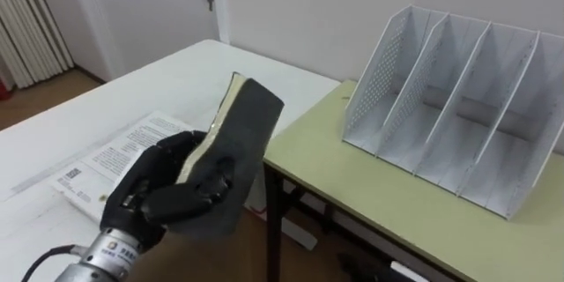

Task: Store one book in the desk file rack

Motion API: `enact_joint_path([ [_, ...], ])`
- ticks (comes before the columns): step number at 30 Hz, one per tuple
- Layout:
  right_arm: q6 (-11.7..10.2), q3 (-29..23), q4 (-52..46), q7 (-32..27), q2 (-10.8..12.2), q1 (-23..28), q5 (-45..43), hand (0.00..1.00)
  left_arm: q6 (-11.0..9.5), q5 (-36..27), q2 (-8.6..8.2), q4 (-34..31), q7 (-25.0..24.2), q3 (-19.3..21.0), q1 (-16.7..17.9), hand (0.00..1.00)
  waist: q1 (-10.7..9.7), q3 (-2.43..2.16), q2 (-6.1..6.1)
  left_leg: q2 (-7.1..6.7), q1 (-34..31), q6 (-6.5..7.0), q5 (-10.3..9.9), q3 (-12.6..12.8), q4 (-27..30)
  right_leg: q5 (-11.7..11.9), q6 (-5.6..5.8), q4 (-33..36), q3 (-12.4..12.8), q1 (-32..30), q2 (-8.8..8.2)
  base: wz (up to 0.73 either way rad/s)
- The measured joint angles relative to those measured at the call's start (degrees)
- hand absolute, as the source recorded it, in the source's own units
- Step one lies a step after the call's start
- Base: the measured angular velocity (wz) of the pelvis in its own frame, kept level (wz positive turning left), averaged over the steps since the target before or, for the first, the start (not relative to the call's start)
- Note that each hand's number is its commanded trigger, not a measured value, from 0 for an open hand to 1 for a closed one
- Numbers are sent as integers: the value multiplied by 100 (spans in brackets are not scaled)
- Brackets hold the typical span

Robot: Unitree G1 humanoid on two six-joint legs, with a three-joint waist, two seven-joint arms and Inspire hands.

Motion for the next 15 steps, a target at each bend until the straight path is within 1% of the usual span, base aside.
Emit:
enact_joint_path([
  [1, 0, -80, -55, 126, -2, 2, 331, 0, -17, -158, -1, 0, -133, 76, 1, 100, -2, 10, -16, 1, -10, 0, 0, -32, 18, 0, 1, -1, -7, 3, -4, 0],
  [2, 0, -112, -99, 178, 0, 3, 460, 0, -19, -219, 0, 0, -204, 113, 2, 100, -3, 12, -26, -1, -21, 0, 0, -50, 20, 0, 1, 0, -13, 2, -7, 5],
  [4, 18, -286, -151, 481, -2, -5, 1068, 0, -4, -381, -4, 2, -476, 148, 4, 100, -16, -2, -67, -4, -99, 0, 0, -51, 61, 1, 2, 1, -55, -5, -26, 10],
  [5, 39, -316, -151, 542, -9, -6, 1203, 0, 11, -453, -3, 7, -558, 144, 14, 100, -19, -5, -76, -4, -100, 0, 0, -46, 65, 1, 2, 3, -59, -4, -29, 7],
  [7, 155, -394, -224, 757, -42, -6, 1687, 0, 86, -881, -3, 6, -847, 143, 49, 100, 4, -17, -103, -3, -98, 0, 0, -46, 68, 1, 2, 14, -71, -1, -33, 0],
  [10, 226, -440, -433, 1048, -73, -6, 2217, 0, 100, -1378, -3, 7, -1027, 144, 66, 100, 7, -18, -104, -1, -83, 0, 0, -50, 68, 1, 2, 14, -71, 13, -33, 0],
  [11, 228, -461, -446, 1105, -71, -8, 2290, 0, 108, -1448, -3, 7, -1061, 144, 66, 100, 9, -19, -104, -1, -81, 0, 0, -50, 68, 1, 2, 15, -70, 15, -33, 0],
  [13, 250, -533, -453, 1246, -77, -10, 2552, 0, 165, -1743, 1, 7, -1190, 146, 72, 100, 22, -18, -106, -1, -83, 0, 0, -47, 69, 0, 2, 38, -47, -8, -31, -2],
  [14, 287, -547, -455, 1268, -77, -10, 2634, 0, 189, -1833, 2, 7, -1220, 149, 80, 100, 28, -18, -110, -1, -88, 0, 0, -43, 71, -2, 1, 53, -39, -21, -30, -6],
  [15, 377, -594, -502, 1325, -77, -12, 2749, 0, 218, -1993, 6, 7, -1301, 162, 104, 100, 23, -21, -115, -6, -108, 0, 0, -45, 77, -14, 2, 95, -34, -67, -37, -4],
])
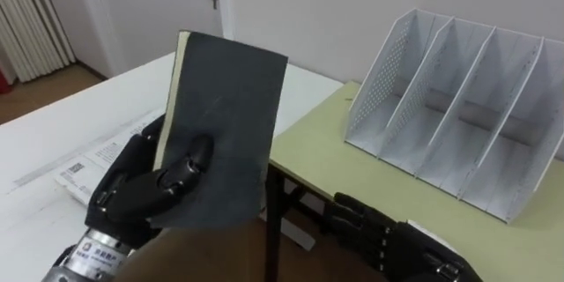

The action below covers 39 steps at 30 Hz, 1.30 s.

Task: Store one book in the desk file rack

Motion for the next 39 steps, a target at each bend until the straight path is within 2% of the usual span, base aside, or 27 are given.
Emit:
enact_joint_path([
  [3, 214, -62, -202, 135, -9, -1, 613, 0, 144, -123, 10, 0, -305, 18, 4, 100, -15, 1, -4, 2, -18, 0, 0, 6, 2, 1, -1, -2, 15, -25, 7, -1],
  [7, 358, -61, -363, 297, 12, -107, 1443, 0, 366, -136, 7, 1, -677, -50, 3, 100, -26, 1, -2, 7, -15, 0, 0, 23, 3, 1, -2, 20, 50, -36, 19, -3],
  [12, 567, 10, -580, 355, 45, -187, 2000, 0, 659, -140, 6, 11, -994, -102, 3, 100, 2, -1, 2, 11, -70, -1, -2, 89, 16, -9, -14, 97, 66, -137, 14, -5],
  [15, 608, 182, -594, 364, 99, -197, 2385, 0, 737, -139, 6, 18, -1099, -302, -7, 100, -10, -4, 14, 10, -76, -2, -3, 91, 27, -10, -14, 96, 69, -134, 14, 0],
  [18, 743, 399, -596, 371, 127, -264, 2700, 0, 904, -115, 6, 21, -1224, -570, -15, 100, -18, -2, 62, 9, -85, 1, -6, 70, 27, -9, -13, 84, 53, -137, 13, 0],
  [20, 804, 501, -614, 367, 124, -286, 2982, 0, 1008, -116, 7, 31, -1294, -714, -18, 100, -37, -20, 104, 10, -88, 1, -6, 70, 26, -8, -13, 76, 47, -129, 11, 2],
  [21, 822, 568, -654, 367, 130, -288, 3098, 0, 1068, -118, 11, 35, -1325, -802, -20, 100, -41, -46, 144, 12, -85, 1, -6, 75, 26, -8, -13, 75, 48, -123, 14, 0],
  [23, 883, 616, -756, 366, 137, -288, 3119, 0, 1188, -118, 27, 35, -1407, -885, -20, 100, -80, -72, 200, 12, -82, 1, -6, 83, 27, -8, -14, 77, 52, -118, 14, 0],
  [25, 957, 617, -802, 355, 157, -288, 3213, 0, 1291, -119, 55, 35, -1502, -946, -21, 100, -112, -63, 250, 11, -77, 1, -6, 86, 31, -8, -14, 87, 59, -117, 14, 0],
  [29, 984, 665, -807, 316, 158, -288, 3315, 0, 1416, -119, 110, 35, -1515, -974, -21, 100, -163, -57, 253, 14, -74, 1, -5, 91, 34, -11, -17, 93, 66, -119, 18, 0],
  [35, 1203, 786, -892, 257, 152, -286, 3315, 0, 1651, -115, 222, 88, -1595, -986, -21, 100, -183, -46, 271, 18, -90, 0, -7, 137, 25, -14, -15, 108, 143, -132, 45, -2],
  [36, 1227, 792, -956, 257, 151, -281, 3316, 8, 1688, -65, 231, 98, -1595, -985, -21, 100, -182, -45, 285, 18, -91, -1, -7, 140, 24, -15, -12, 106, 185, -134, 59, 0],
  [38, 1228, 815, -1014, 256, 151, -280, 3354, 100, 1767, 13, 266, 97, -1597, -989, -22, 100, -181, -48, 290, 18, -88, -1, -7, 146, 26, -15, -12, 106, 202, -133, 62, 0],
  [39, 1228, 826, -1019, 250, 150, -280, 3392, 100, 1787, 28, 283, 98, -1597, -989, -22, 100, -182, -49, 291, 18, -84, -1, -7, 150, 28, -15, -12, 105, 206, -133, 63, 0],
])
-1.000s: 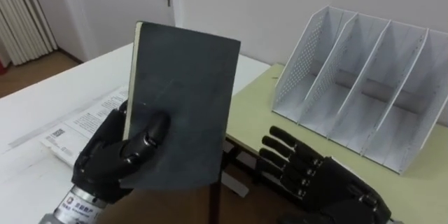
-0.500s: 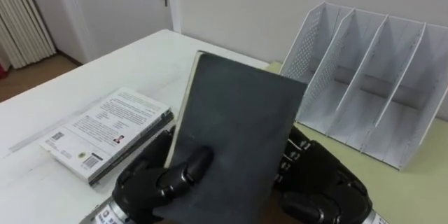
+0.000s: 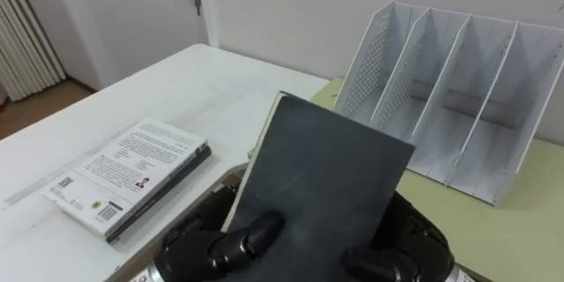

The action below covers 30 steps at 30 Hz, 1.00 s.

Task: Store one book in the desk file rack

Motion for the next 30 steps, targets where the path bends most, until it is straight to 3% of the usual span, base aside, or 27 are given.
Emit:
enact_joint_path([
  [5, -2, -2, 2, -234, -21, 4, -4, 100, 76, -1, 51, 1, -208, -2, 0, 100, 7, -11, 19, -2, 52, 0, 0, 28, 9, 0, 1, 16, 17, 12, -9, -4],
  [9, -33, -88, 1, -314, -50, 9, -207, 100, 182, 90, 227, -48, -440, -44, 0, 100, 17, -41, 24, 17, -16, -3, -19, 143, 9, -10, 0, 47, 12, -92, -7, 0],
  [17, -12, -21, 9, -281, -322, 89, -402, 100, 238, 348, 631, -50, -434, -46, -5, 100, 17, -34, -17, 46, -40, -15, -25, 178, 17, -27, -30, 105, 58, -175, 26, -3],
  [25, -10, -34, 14, -93, -458, 76, -583, 100, 258, 486, 671, -69, -468, -44, -32, 100, 36, -33, -140, 75, -87, -36, -33, 177, 83, -20, -54, 85, 75, -164, 52, -1],
  [28, -3, -34, 23, 75, -457, 80, -570, 100, 258, 514, 705, -69, -531, -45, -98, 80, 43, -32, -178, 75, -110, -38, -35, 177, 114, -19, -54, 71, 75, -163, 50, 0],
  [29, -3, -34, 23, 107, -457, 80, -568, 100, 258, 516, 707, -69, -553, -45, -104, 55, 44, -32, -178, 75, -111, -38, -35, 177, 114, -19, -54, 66, 75, -162, 49, 0],
  [30, -3, -30, 23, 156, -457, 80, -566, 100, 258, 525, 710, -69, -589, -45, -112, 55, 42, -31, -177, 75, -111, -38, -35, 177, 113, -19, -54, 56, 75, -161, 49, 0],
])
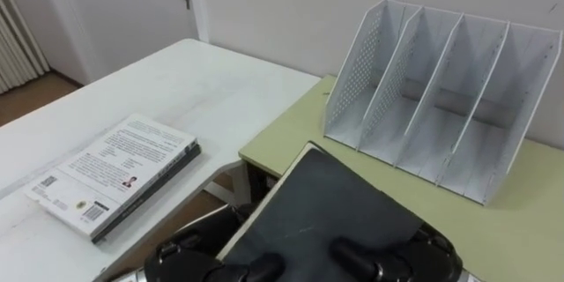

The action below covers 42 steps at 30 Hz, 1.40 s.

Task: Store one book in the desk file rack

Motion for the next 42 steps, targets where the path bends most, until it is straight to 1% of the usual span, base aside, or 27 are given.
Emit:
enact_joint_path([
  [1, 0, 2, 0, 29, 0, 0, 0, 100, 0, 5, 1, 0, -5, -1, -7, 0, -1, 1, 1, 0, 0, 0, 0, 0, 0, 0, 0, -36, 0, 0, 0, 0],
  [6, 0, 6, 31, 166, 0, 47, 0, 100, -24, 5, 1, 1, 58, 15, -37, 0, -3, 5, 5, 5, 0, 0, 0, -3, -2, 1, 0, -46, -6, 10, 4, 0],
  [9, 11, 43, 141, 172, -2, 136, -2, 100, -61, -5, -2, 1, 108, 18, -79, 0, -5, 24, 10, 4, 1, 0, 0, -5, -3, 1, 1, -44, -7, 12, 3, 0],
  [11, 83, 89, 203, 171, -25, 171, -7, 100, -73, -5, -2, 7, 144, 18, -92, 0, -5, 36, 22, 2, 0, 0, 0, -5, -5, 1, 1, -35, -7, 7, 0, 0],
  [12, 136, 138, 212, 171, -69, 172, -12, 100, -75, -5, -3, 12, 162, 18, -100, 0, -15, 40, 28, 2, -2, 0, 0, -5, -5, 1, 1, -26, -7, 1, 0, 0],
  [13, 144, 157, 211, 173, -102, 172, -12, 100, -76, -5, -8, 18, 170, 16, -101, 0, -19, 45, 36, 2, -2, 0, 0, -5, -5, 0, 0, -16, -8, 3, 0, 0],
  [16, 145, 140, 211, 172, -211, 171, -11, 100, -83, -6, -69, 59, 180, 17, -95, 0, -30, 68, 37, -3, 0, 0, 0, 3, -10, -13, 2, 49, -10, -14, -6, 0],
  [18, 154, 62, 210, 168, -217, 167, -17, 100, -96, -9, -98, 62, 177, 17, -72, 0, -27, 81, 17, -1, 3, -1, 0, 5, -10, -18, -1, 54, -9, -22, -3, 0],
  [19, 154, -14, 210, 154, -217, 160, -29, 100, -147, -9, -153, 105, 170, 17, -47, 0, -10, 84, 13, -1, 2, -1, 0, 5, -13, -18, -1, 59, -11, -23, -3, 0],
  [21, 153, -85, 206, 75, -222, 154, -25, 100, -198, -11, -197, 285, 169, 17, -37, 0, -18, 81, 7, -2, 11, -1, 0, 20, -19, -19, -2, 81, -9, -30, -2, 0],
  [24, 151, -85, 204, -92, -227, 151, -20, 100, -228, -12, -200, 797, 187, 1, -11, 0, -29, 72, -12, -2, 2, -1, 0, 19, -15, -18, -4, 64, -22, -49, -5, 0],
  [26, 151, -94, 205, -165, -227, 152, -34, 100, -283, -12, -204, 968, 250, 0, 140, 0, -70, 54, -50, 0, -2, -1, 0, 19, -17, -18, -5, 58, -58, -49, -9, 0],
  [27, 151, -127, 204, -202, -227, 141, -57, 100, -335, -10, -227, 1125, 253, -4, 237, 0, -92, 40, -82, 0, 4, -1, 0, 16, -19, -19, -8, 65, -68, -37, -13, 3],
  [28, 151, -198, 204, -264, -228, 104, -47, 100, -377, -7, -291, 1343, 276, -10, 288, 0, -95, 32, -114, 0, 13, -1, 0, 7, -16, -19, -8, 85, -89, -22, -15, 4],
  [30, 108, -309, 203, -365, -227, 7, -43, 100, -443, 12, -357, 1702, 316, -57, 347, 0, -89, 26, -144, -1, 32, -1, 0, 9, -15, -17, -7, 57, -86, 14, -17, 2],
  [31, 89, -359, 203, -436, -224, -59, -45, 100, -473, 15, -380, 1868, 408, -57, 447, 0, -92, 25, -162, -1, 54, -1, 0, 5, -18, -17, -6, 33, -87, 42, -17, 0],
  [32, 83, -390, 203, -475, -222, -85, -45, 100, -502, 21, -390, 1953, 436, -57, 502, 0, -104, 38, -181, -1, 92, -1, 0, 5, -25, -17, -6, 26, -81, 75, -15, 0],
  [33, 68, -472, 203, -564, -204, -85, -51, 100, -556, 146, -421, 2071, 530, -46, 630, 0, -110, 44, -199, 2, 124, -1, 0, 5, -51, -17, -7, -9, -86, 108, -9, 0],
  [34, 51, -547, 186, -675, -200, -95, -61, 100, -610, 281, -473, 2165, 620, -35, 766, 0, -118, 40, -208, 1, 148, -1, 0, 4, -76, -16, -5, -29, -92, 132, -8, 0],
  [35, 46, -592, 170, -737, -200, -99, -61, 100, -637, 344, -513, 2210, 668, -34, 833, 0, -119, 41, -208, 1, 160, -1, 0, 4, -95, -15, -5, -30, -93, 136, -8, 3],
  [36, 6, -683, 142, -868, -192, -102, -61, 100, -659, 468, -592, 2286, 762, -34, 939, 0, -118, 43, -207, -1, 172, -1, 0, 3, -116, -12, 1, -43, -94, 146, -7, 0],
  [38, -55, -811, 67, -1077, -160, -107, -176, 100, -695, 721, -679, 2522, 815, -35, 991, 0, -118, 47, -209, -2, 197, -1, 0, -8, -142, -10, 6, -60, -95, 178, -2, 0],
  [39, -79, -895, -24, -1222, -156, -113, -323, 100, -738, 807, -736, 2752, 917, -33, 995, 0, -121, 47, -210, -4, 204, -1, 0, -14, -163, -14, 6, -53, -95, 187, -1, 0],
  [40, -103, -1005, -77, -1334, -146, -155, -554, 100, -817, 940, -806, 2952, 1034, -11, 1012, 0, -151, 47, -214, -8, 208, -1, 0, -12, -161, -14, 6, -39, -100, 188, -2, 0],
  [41, -120, -1058, -109, -1411, -146, -199, -706, 100, -849, 1022, -840, 3028, 1086, 5, 1030, 0, -169, 49, -215, -8, 212, -1, 0, -13, -157, -13, 6, -27, -99, 182, -2, 0],
  [42, -146, -1173, -162, -1565, -147, -299, -980, 100, -923, 1173, -907, 3162, 1182, 42, 1073, 0, -189, 63, -219, -7, 209, -1, 0, -2, -154, -13, 6, -25, -95, 173, -3, -3],
])
